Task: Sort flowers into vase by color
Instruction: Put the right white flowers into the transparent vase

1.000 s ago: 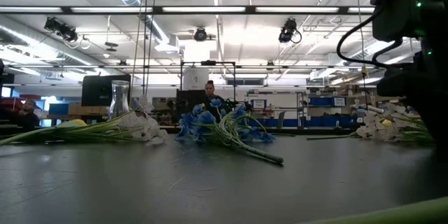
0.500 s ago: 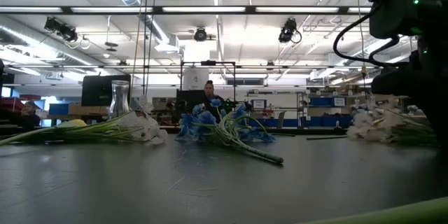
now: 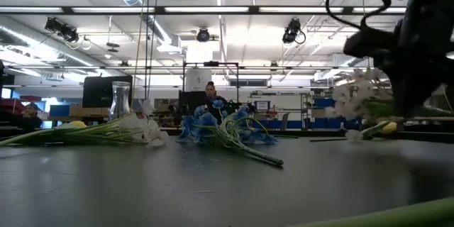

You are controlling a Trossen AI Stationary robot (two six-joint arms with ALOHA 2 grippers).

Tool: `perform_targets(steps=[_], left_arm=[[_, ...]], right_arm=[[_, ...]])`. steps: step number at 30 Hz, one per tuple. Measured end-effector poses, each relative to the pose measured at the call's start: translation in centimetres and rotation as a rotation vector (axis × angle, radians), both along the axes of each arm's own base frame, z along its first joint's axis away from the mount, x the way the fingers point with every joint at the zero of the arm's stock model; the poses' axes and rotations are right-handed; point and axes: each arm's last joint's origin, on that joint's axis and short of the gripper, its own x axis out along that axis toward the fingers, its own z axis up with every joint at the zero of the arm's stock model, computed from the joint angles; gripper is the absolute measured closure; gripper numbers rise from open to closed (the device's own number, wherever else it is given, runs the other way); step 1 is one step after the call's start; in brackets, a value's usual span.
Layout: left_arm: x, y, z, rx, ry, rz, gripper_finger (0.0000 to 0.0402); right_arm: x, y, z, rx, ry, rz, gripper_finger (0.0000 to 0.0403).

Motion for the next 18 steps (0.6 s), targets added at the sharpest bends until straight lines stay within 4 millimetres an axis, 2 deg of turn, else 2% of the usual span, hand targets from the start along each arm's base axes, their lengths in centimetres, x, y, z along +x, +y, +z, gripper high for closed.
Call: perform_targets(steps=[5,10,18], left_arm=[[0.0,0.0,0.0,0.000,0.000,0.000,0.0164],[0.0,0.0,0.0,0.000,0.000,0.000,0.0164],[0.0,0.0,0.0,0.000,0.000,0.000,0.0164]], right_arm=[[1.0,0.5,1.3,-0.059,-0.118,-0.029,0.0374],[2.8,0.7,2.4,-0.127,-0.333,-0.003,0.0375],[5.5,-1.6,4.6,-0.354,-0.593,0.088,0.0375]])
